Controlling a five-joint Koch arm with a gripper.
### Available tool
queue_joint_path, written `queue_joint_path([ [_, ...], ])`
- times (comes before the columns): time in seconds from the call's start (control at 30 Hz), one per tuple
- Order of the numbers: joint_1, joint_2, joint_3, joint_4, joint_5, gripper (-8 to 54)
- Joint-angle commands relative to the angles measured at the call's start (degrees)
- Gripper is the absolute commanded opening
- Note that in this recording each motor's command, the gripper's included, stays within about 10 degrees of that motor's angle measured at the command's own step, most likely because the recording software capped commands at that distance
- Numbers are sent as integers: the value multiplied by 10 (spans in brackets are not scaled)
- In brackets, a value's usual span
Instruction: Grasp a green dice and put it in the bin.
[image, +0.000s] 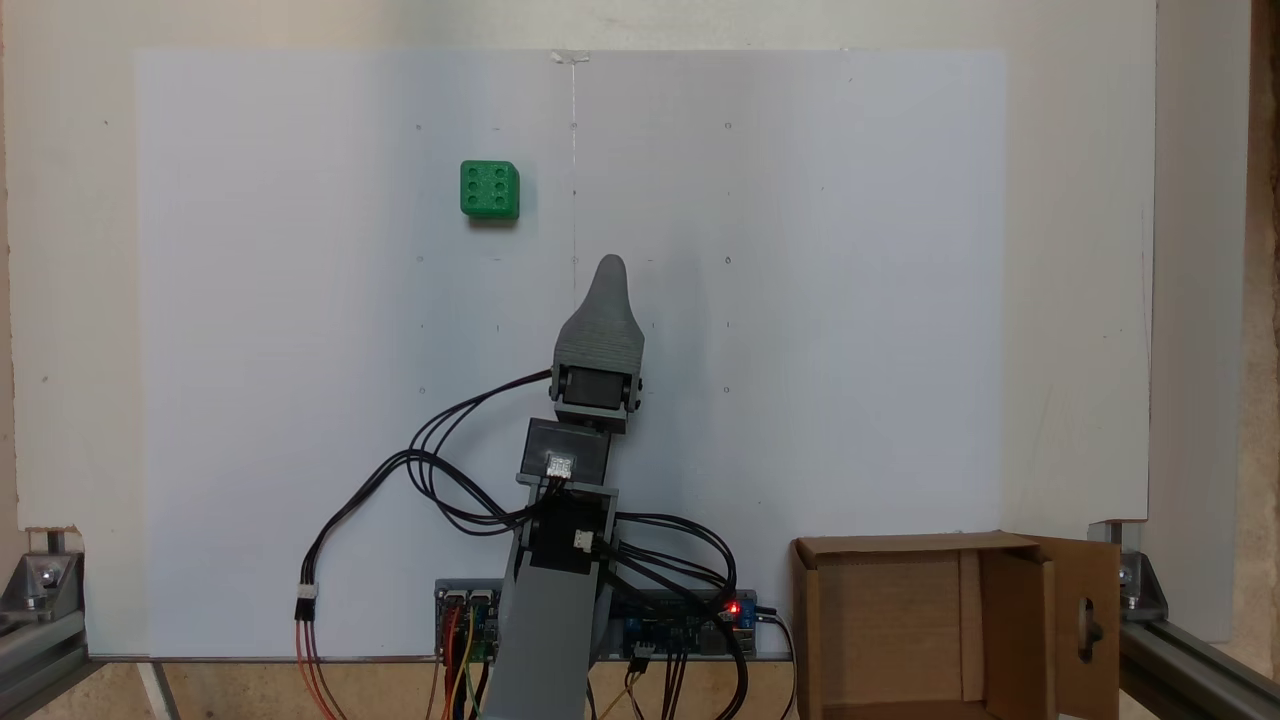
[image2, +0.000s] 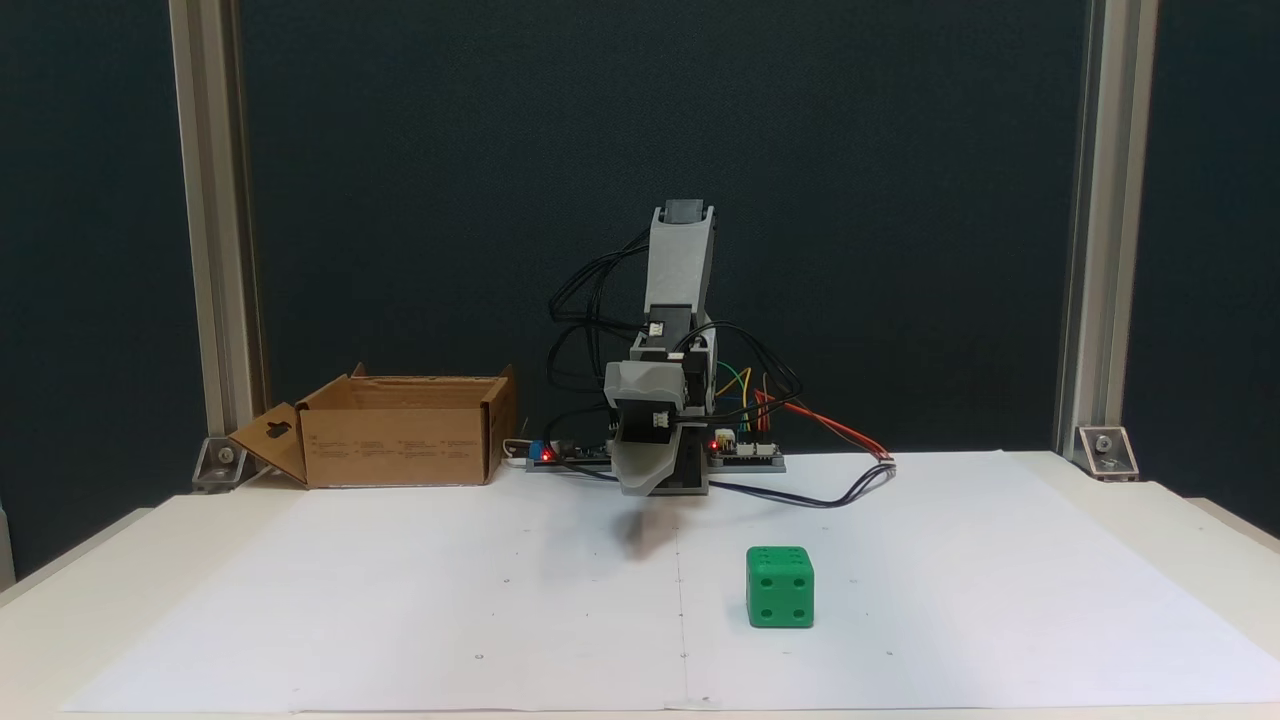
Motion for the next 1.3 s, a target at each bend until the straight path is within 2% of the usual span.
queue_joint_path([
  [0.0, -1, 62, 18, -17, 18, 438],
  [0.2, -4, 63, 6, -20, 13, 438],
  [0.37, -4, 62, -64, -7, 12, 431],
  [0.63, -47, 62, -216, 180, 14, 431],
  [0.83, -54, 63, -259, 271, 54, 431],
  [1.27, -49, 62, -533, 757, 107, 431],
])
